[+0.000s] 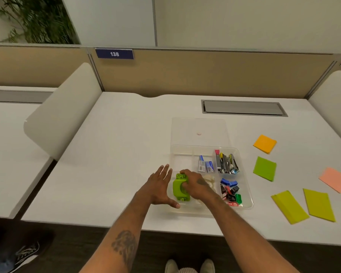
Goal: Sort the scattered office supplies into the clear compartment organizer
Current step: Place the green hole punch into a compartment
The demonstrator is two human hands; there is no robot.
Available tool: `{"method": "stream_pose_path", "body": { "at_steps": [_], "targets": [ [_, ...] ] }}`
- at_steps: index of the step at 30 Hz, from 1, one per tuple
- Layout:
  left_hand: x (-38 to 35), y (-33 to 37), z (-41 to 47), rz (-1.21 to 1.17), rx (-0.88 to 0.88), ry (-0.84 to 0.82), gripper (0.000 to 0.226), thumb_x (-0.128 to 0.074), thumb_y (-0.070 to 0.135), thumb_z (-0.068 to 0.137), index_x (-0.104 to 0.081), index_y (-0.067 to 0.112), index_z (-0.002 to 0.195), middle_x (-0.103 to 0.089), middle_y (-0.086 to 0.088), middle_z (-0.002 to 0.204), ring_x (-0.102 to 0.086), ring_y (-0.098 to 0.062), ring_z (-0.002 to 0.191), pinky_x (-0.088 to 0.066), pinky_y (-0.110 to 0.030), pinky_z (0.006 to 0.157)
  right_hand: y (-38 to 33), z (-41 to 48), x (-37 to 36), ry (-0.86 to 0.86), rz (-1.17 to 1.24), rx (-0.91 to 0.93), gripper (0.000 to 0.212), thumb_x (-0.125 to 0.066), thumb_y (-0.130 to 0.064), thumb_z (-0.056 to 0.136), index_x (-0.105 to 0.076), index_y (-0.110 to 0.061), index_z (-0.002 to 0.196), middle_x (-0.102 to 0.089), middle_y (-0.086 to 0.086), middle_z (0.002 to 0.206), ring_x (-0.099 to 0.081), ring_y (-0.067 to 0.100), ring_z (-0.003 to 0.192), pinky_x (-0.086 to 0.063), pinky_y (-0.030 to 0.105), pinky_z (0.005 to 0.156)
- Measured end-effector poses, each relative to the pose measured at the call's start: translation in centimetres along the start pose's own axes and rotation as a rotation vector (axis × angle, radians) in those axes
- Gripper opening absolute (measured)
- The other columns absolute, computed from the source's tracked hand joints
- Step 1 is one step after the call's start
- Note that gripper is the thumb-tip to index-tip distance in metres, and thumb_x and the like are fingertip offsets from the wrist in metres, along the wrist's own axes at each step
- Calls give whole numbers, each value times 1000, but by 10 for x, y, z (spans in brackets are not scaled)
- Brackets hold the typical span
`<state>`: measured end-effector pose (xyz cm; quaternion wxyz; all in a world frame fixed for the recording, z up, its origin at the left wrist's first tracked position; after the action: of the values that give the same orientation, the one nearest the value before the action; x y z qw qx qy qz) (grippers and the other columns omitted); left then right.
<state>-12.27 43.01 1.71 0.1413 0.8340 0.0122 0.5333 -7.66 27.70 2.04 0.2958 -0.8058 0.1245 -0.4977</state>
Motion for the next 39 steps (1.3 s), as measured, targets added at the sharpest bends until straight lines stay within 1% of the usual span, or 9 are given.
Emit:
{"method": "stream_pose_path", "body": {
  "at_steps": [11, 17, 21, 24, 26, 28, 33, 36, 39],
  "targets": [
    [-4, -3, 4, -8, -1, 1, 141, -59, 89, 56, 17, 19, 153, 27, -1, 159, 27, -20, 146, 3, -48, 121, -9, 5, -9, 54, -345, -2, 25, -47, -11, 91, -58, -5, 113, -62, 19, 116, -60, 33, 105, -49, 35, 84],
    [-3, -2, 8, -35, -5, 15, 140, -54, 92, 55, 16, 21, 153, 28, 0, 159, 27, -19, 146, 6, -47, 120, -8, 5, 9, 233, -245, 102, 27, -47, -19, 95, -58, -14, 119, -61, 12, 120, -59, 26, 107, -49, 34, 88],
    [6, 3, 11, -50, -9, 118, 124, -41, 91, 67, 16, 21, 153, 28, 2, 159, 25, -16, 147, 7, -46, 121, 3, 2, 25, 339, -353, 186, 48, -40, -36, 99, -38, -18, 143, -28, 11, 155, -25, 26, 144, -32, 41, 112],
    [15, 9, 13, 7, -30, 217, 112, -25, 90, 74, 21, 23, 151, 29, 2, 158, 29, -16, 145, 9, -49, 121, 20, -1, 35, 316, -488, 93, 67, -21, -61, 94, -10, -28, 151, 7, 10, 160, 9, 29, 148, -7, 49, 119],
    [20, 15, 14, 64, -55, 280, 109, -16, 91, 74, 23, 24, 150, 32, 3, 157, 32, -15, 143, 11, -50, 120, 31, -7, 42, 342, -525, 42, 76, -7, -71, 85, -1, -32, 151, 17, 9, 158, 16, 30, 146, 1, 52, 118],
    [24, 20, 17, 81, -71, 325, 108, -12, 92, 73, 24, 25, 150, 34, 4, 157, 33, -14, 143, 12, -50, 119, 39, -16, 50, 373, -534, -6, 77, -8, -73, 85, -2, -33, 151, 14, 11, 159, 11, 32, 147, -3, 53, 118],
    [24, 38, 30, 77, -80, 339, 110, -8, 94, 70, 25, 25, 150, 33, 5, 157, 34, -13, 142, 15, -48, 118, 55, -43, 74, 477, -556, -116, 75, -8, -66, 91, -32, -23, 147, -28, 18, 154, -29, 39, 140, -36, 59, 103],
    [22, 59, 40, 62, -112, 341, 111, -10, 95, 69, 25, 26, 150, 31, 5, 157, 34, -12, 142, 14, -48, 118, 73, -57, 87, 504, -563, -148, 71, -17, -65, 92, -38, -22, 145, -34, 21, 150, -35, 40, 137, -42, 60, 98],
    [21, 85, 50, 38, -155, 347, 111, -14, 95, 70, 23, 28, 150, 30, 6, 158, 33, -11, 143, 15, -46, 119, 97, -68, 100, 500, -526, -175, 76, -6, -69, 89, -26, -26, 149, -23, 19, 156, -23, 39, 143, -34, 62, 106]
  ]
}}
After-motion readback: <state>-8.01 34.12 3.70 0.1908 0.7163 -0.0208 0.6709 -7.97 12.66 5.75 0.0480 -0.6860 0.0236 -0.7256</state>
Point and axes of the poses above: each hand's wrist, its own z-axis towards the middle knuckle, its own x-axis out of the back of the hand, y = z × x, the point moved 4 cm from there along z, towards the middle knuckle
